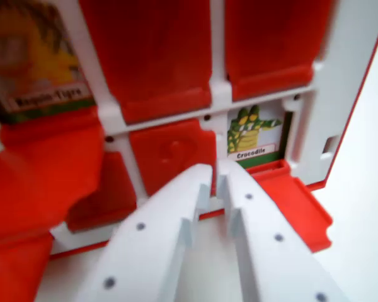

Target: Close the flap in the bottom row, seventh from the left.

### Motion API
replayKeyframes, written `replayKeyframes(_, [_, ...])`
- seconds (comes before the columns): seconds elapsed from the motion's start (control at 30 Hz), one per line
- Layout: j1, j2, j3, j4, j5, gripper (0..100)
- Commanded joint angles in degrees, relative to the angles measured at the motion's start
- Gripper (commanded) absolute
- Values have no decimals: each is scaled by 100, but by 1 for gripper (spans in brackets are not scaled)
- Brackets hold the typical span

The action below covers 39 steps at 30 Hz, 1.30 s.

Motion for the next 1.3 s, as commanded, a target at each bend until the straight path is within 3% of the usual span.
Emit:
replayKeyframes(0.0, [-132, 88, -686, 26, 18, 0])
replayKeyframes(0.3, [-176, 1020, 158, 62, -70, 0])
replayKeyframes(0.67, [-193, 4676, 1714, 1652, 246, 0])
replayKeyframes(0.8, [-378, 6187, 2224, 2487, 316, 0])
replayKeyframes(0.93, [-615, 7805, 2707, 3349, 246, 0])
replayKeyframes(1.27, [-1151, 10213, 2742, 5142, 281, 0])
